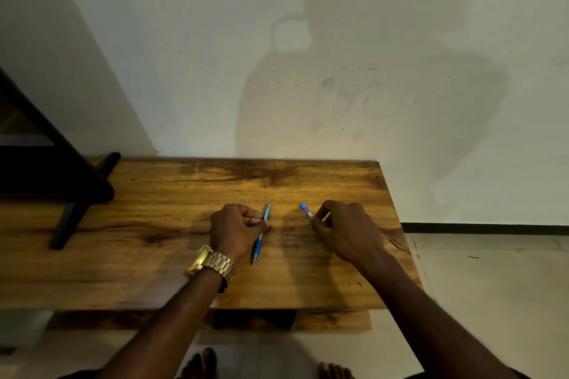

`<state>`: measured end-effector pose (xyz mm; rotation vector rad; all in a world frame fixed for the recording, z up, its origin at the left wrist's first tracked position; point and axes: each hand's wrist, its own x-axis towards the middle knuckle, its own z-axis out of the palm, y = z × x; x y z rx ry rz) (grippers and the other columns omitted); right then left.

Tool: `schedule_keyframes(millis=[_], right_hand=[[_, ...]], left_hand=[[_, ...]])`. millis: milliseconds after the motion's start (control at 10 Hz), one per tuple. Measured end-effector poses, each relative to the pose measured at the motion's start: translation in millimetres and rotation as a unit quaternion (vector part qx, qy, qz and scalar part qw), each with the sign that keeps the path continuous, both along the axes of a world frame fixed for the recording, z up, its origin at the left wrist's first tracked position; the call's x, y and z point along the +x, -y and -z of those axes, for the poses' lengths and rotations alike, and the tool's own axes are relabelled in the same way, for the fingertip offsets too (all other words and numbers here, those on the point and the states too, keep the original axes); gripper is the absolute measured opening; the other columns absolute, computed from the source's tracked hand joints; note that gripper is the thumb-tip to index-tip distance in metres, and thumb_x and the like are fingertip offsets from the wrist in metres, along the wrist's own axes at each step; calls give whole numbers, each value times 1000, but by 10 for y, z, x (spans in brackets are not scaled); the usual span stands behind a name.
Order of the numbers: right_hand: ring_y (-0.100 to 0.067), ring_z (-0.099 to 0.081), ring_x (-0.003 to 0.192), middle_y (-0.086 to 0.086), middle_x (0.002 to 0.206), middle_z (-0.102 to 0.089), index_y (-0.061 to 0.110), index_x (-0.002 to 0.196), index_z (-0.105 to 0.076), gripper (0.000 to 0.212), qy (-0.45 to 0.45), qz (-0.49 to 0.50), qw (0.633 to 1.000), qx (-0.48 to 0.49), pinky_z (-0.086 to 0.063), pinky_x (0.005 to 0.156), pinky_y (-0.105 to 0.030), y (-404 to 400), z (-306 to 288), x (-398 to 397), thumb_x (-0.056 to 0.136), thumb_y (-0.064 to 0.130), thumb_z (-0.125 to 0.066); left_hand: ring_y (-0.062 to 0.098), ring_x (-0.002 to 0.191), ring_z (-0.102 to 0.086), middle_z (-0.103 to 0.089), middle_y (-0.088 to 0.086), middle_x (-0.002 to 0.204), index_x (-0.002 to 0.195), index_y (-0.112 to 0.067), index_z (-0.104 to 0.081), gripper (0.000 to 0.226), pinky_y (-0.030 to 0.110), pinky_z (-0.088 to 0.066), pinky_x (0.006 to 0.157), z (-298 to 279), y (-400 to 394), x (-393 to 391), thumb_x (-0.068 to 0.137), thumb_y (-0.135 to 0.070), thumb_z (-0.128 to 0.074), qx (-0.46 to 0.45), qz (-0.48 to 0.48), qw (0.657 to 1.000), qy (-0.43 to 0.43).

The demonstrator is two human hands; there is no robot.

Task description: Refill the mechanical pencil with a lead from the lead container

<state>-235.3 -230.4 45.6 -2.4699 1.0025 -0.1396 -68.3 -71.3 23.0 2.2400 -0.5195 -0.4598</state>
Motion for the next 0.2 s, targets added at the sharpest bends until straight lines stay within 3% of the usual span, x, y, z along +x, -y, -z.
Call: schedule_keyframes(millis=[100, 200], right_hand=[[-18, -73, 102, -3, 116, -80, 20, 132, -72, 34, 60, 21, 998, -28, -63, 89, -40, 128, 29, -3, 105, 40, -68], [-28, -59, 138, -8, 150, -66, 21, 150, -59, 42, 50, 34, 996, -69, -50, 113, -45, 165, 93, -79, 111, 35, -57]], left_hand=[[18, 97, -78, -83, 2, 103, 104, -19, -83, 12, 26, -59, 77, 0, -63, 124, 93, -24, -84, -15, 27, 994, 108], [32, 125, -67, -74, 11, 134, 134, -17, -72, 33, 43, -56, 99, -8, -227, 232, 106, -30, -59, 45, 85, 967, 236]])
